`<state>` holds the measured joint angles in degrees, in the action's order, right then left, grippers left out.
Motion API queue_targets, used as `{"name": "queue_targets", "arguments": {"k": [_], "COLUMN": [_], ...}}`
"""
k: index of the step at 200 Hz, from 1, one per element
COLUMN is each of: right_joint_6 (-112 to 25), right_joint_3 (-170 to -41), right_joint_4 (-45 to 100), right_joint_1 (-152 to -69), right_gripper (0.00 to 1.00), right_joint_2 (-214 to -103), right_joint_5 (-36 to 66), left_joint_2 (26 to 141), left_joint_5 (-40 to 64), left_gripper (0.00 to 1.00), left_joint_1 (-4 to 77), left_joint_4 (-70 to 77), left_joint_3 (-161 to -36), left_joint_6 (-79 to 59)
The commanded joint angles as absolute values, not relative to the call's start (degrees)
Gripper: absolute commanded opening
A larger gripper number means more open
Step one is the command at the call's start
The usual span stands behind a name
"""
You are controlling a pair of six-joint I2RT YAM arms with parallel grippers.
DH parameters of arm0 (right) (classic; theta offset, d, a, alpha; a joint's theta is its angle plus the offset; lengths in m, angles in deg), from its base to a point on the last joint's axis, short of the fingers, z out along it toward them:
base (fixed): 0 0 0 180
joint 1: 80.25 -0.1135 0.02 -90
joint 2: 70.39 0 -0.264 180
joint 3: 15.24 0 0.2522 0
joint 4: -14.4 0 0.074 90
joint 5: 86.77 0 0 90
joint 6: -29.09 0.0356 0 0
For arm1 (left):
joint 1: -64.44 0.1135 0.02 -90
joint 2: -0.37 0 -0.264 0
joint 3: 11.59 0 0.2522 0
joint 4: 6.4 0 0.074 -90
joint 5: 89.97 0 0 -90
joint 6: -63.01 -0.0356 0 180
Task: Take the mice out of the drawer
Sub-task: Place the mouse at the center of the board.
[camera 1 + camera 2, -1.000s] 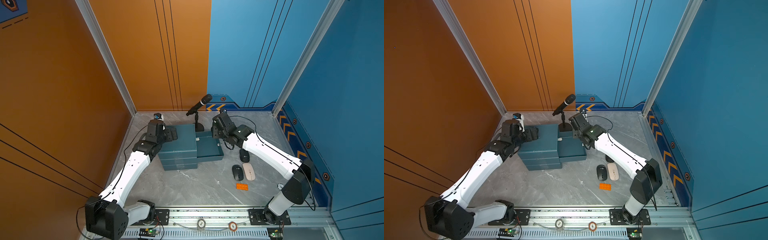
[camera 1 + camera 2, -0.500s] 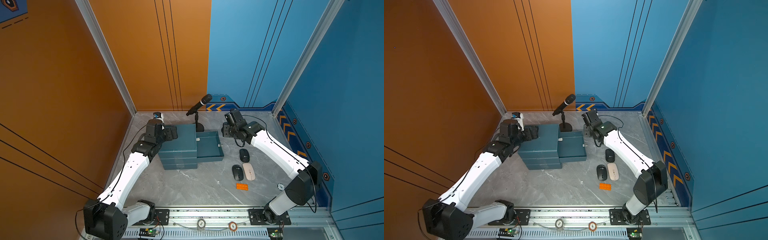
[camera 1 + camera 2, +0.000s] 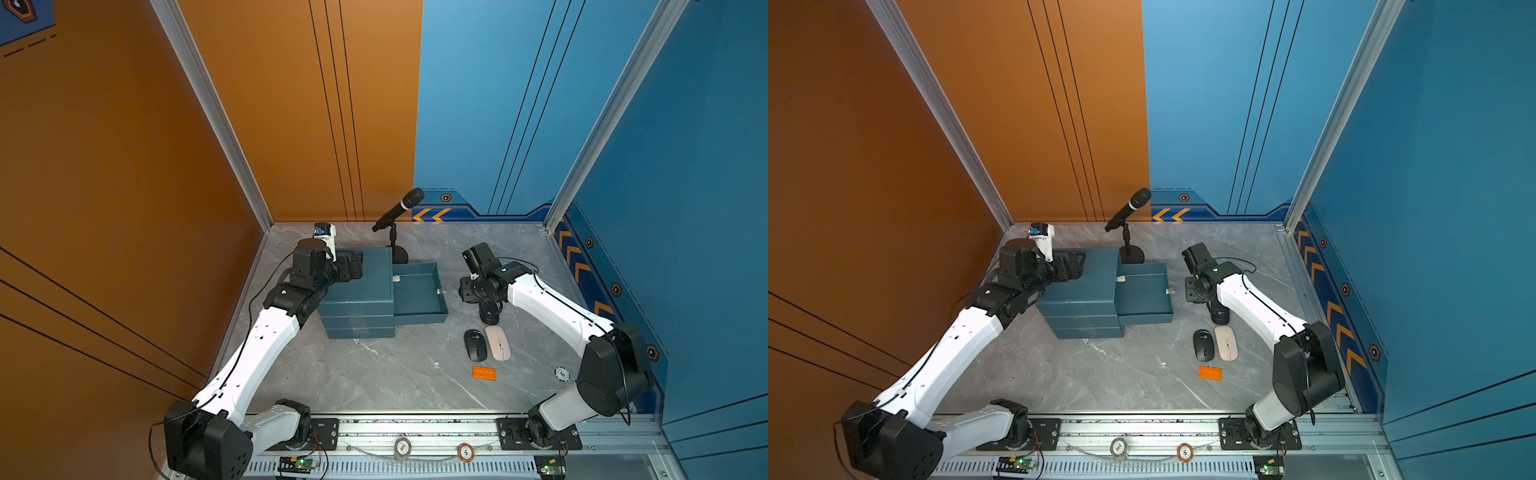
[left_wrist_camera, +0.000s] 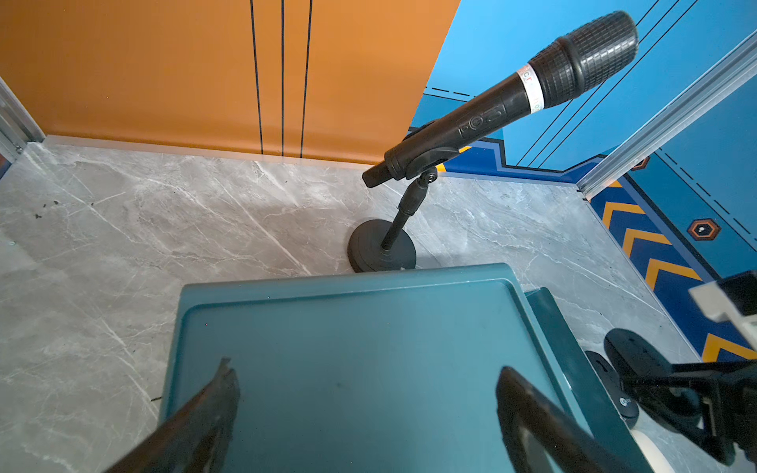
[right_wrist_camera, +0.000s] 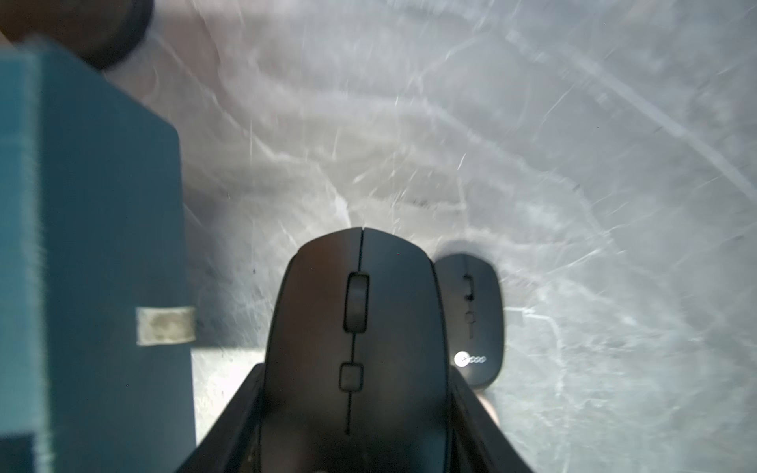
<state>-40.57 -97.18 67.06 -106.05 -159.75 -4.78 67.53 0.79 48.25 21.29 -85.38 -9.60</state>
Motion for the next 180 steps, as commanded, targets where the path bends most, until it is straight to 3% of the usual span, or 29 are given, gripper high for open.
{"name": "queue_targets", "arguments": {"k": [1,180], "right_joint_6": [-42.3,-42.4], "right_joint_3": [-94.7,-88.8], "right_joint_4": [61.7,55.9], "right_joint_1": [-105.9,-105.1], "right_gripper": [0.39,0.42], "right_joint_2": [-161.5,-171.0], "right_joint_5": [-0.4,-2.6], "left_joint_2": [66.1,65.7], "left_joint_5": [1.7,1.0], "left_gripper": [0.98,0.98], "left_joint_1": [47.8,47.7], "left_joint_4": [20.6,20.6], "left_joint_3": [-84.8,-84.8], "left_joint_6": [-10.6,-10.8]}}
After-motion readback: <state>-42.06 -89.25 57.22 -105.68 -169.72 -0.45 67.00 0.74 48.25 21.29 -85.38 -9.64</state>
